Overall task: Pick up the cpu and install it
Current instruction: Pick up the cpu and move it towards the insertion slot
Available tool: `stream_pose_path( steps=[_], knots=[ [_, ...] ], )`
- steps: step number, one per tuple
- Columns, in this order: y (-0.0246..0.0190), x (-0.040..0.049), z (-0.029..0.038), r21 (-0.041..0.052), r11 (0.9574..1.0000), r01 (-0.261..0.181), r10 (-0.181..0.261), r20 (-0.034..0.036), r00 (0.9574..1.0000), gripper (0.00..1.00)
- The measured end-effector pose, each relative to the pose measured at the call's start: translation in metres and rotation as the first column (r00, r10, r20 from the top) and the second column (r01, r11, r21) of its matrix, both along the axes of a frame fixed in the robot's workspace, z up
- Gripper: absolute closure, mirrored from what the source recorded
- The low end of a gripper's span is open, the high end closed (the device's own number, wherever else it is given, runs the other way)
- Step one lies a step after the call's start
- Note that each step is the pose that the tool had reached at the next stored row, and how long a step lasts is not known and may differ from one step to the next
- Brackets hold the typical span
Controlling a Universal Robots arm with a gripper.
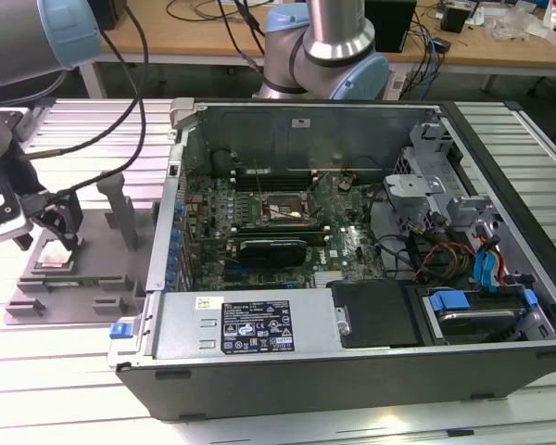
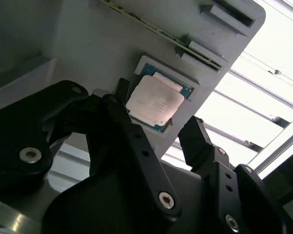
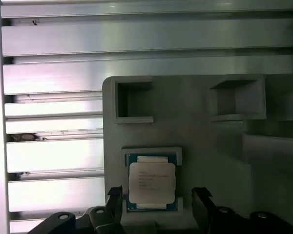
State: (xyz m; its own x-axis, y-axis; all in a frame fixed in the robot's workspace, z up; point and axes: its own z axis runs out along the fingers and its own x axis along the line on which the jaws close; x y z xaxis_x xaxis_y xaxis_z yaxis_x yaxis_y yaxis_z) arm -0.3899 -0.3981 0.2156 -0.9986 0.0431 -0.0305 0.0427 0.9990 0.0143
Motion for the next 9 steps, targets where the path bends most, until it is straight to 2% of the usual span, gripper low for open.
stream_pose_path(
  steps=[4,7,9],
  knots=[
    [0.0009,0.0000,-0.0097,-0.0001,0.9998,-0.020,0.020,0.0000,0.9998,0.32],
    [0.0050,0.0000,-0.0194,-0.0005,0.9996,-0.029,0.029,-0.0001,0.9996,0.32],
    [0.0060,-0.0004,-0.0212,-0.0014,0.9996,-0.029,0.029,-0.0001,0.9996,0.32]
  ],
)
